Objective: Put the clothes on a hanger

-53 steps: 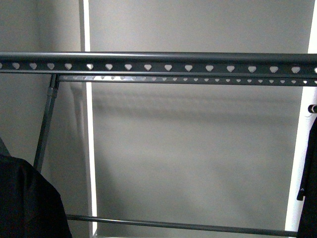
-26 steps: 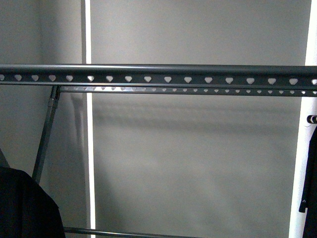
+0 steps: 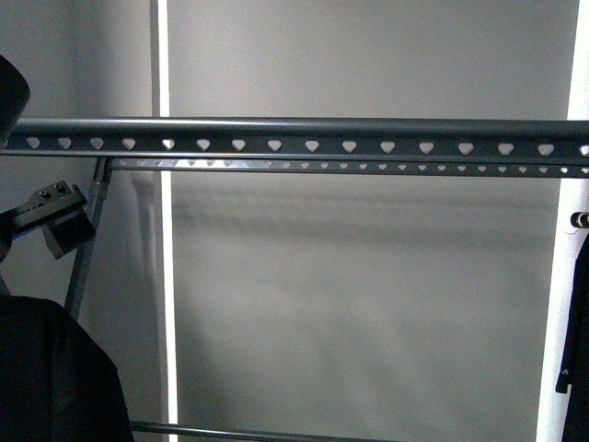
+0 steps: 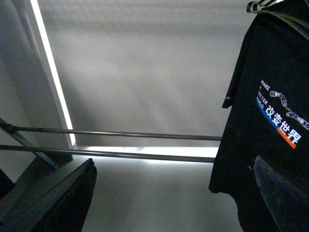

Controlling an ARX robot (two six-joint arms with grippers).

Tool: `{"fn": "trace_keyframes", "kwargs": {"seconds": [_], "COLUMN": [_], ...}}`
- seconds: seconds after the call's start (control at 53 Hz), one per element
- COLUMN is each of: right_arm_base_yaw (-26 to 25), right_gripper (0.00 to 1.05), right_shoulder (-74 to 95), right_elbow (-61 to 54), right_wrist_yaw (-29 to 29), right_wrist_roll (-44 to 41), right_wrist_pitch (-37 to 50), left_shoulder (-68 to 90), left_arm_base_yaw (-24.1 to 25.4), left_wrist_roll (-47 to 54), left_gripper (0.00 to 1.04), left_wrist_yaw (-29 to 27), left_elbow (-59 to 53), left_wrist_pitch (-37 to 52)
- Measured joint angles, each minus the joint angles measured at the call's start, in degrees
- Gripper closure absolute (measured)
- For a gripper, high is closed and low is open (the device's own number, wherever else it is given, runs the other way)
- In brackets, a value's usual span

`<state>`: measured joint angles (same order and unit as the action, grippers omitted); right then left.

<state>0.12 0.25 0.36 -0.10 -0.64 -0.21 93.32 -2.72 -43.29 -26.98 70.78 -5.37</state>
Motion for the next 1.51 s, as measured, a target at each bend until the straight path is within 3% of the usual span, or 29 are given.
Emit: {"fn": "trace_keyframes", "kwargs": {"seconds": [0.057, 0.415, 0.547, 0.66, 0.755, 0.849, 0.981, 1.075, 1.509], "right_arm_base_yaw": [0.0, 0.0, 0.0, 0.0, 0.0, 0.0, 0.0, 0.0, 0.0], "right_gripper": [0.07, 0.07, 0.07, 0.07, 0.07, 0.07, 0.07, 0.07, 0.07], "right_shoulder": [0.0, 0.0, 0.0, 0.0, 0.0, 0.0, 0.0, 0.0, 0.0], "right_elbow": [0.0, 0.0, 0.0, 0.0, 0.0, 0.0, 0.0, 0.0, 0.0], "right_wrist_yaw": [0.0, 0.0, 0.0, 0.0, 0.0, 0.0, 0.0, 0.0, 0.0], "right_wrist_roll": [0.0, 0.0, 0.0, 0.0, 0.0, 0.0, 0.0, 0.0, 0.0], "right_wrist_pitch": [0.0, 0.0, 0.0, 0.0, 0.0, 0.0, 0.0, 0.0, 0.0], "left_shoulder": [2.0, 2.0, 0.5, -2.2, -6.2, -9.8, -16.3, -18.2, -16.6], "left_arm_base_yaw": [0.1, 3.5, 4.3, 4.4, 3.0, 1.0, -3.5, -5.0, -13.0], "left_wrist_roll": [-0.3, -3.3, -6.3, -5.5, 0.2, 6.8, 23.8, 35.0, 98.7], "left_gripper": [0.08, 0.84, 0.98, 1.0, 1.0, 1.0, 1.0, 1.0, 1.0], "left_wrist_yaw": [-1.1, 4.0, 7.5, 11.5, 18.5, 27.1, 44.9, 51.4, 49.2], "left_elbow": [2.4, 3.1, 0.2, -3.8, -8.2, -11.6, -15.5, -15.0, -10.4], "left_wrist_pitch": [-1.4, -4.8, -4.8, -4.4, -4.5, -4.5, -6.8, -10.2, -10.5]}}
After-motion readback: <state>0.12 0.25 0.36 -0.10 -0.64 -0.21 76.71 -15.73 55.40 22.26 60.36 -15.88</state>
